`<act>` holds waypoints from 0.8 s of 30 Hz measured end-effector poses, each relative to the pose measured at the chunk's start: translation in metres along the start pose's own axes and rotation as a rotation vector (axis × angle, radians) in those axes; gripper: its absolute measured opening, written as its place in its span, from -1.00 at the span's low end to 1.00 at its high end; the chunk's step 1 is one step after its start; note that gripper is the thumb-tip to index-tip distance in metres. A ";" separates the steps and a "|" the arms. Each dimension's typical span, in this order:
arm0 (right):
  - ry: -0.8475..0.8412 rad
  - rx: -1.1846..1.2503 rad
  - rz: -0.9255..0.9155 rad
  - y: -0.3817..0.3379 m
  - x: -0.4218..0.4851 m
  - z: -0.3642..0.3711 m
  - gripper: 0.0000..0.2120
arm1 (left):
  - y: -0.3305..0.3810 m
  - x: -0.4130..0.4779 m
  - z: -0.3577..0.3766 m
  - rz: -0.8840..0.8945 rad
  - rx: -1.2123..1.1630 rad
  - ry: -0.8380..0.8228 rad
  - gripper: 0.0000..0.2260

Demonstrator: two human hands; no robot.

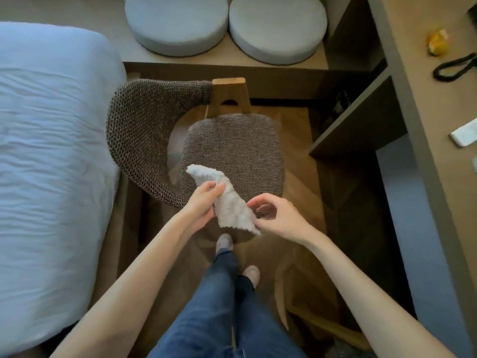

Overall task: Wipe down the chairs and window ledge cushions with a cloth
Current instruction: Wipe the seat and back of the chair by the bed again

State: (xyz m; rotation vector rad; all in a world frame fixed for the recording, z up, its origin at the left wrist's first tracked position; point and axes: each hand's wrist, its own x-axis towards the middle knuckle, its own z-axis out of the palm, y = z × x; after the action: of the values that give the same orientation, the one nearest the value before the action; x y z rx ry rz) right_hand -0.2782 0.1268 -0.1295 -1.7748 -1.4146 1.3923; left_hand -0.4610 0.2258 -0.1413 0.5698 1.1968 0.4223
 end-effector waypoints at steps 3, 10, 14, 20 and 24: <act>-0.141 0.078 -0.006 -0.006 0.016 -0.004 -0.55 | 0.012 0.017 -0.003 -0.019 -0.095 0.034 -0.68; 0.106 0.051 -0.020 -0.020 0.072 -0.022 -0.89 | 0.045 0.060 0.010 -0.067 -0.221 -0.047 -0.71; -0.027 0.049 -0.011 -0.026 0.105 -0.039 -0.52 | 0.064 0.079 0.017 -0.063 -0.299 -0.062 -0.67; 0.022 -0.034 -0.104 -0.027 0.159 -0.060 -0.89 | 0.081 0.098 0.021 0.031 -0.444 0.049 -0.68; -0.085 -0.084 -0.185 -0.029 0.195 -0.084 -0.91 | 0.078 0.106 0.025 0.121 -0.412 0.127 -0.57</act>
State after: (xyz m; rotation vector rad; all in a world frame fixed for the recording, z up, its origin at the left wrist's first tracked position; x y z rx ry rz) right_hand -0.2248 0.3323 -0.1544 -1.6048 -1.6586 1.3418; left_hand -0.4043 0.3452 -0.1658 0.2615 1.1566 0.7954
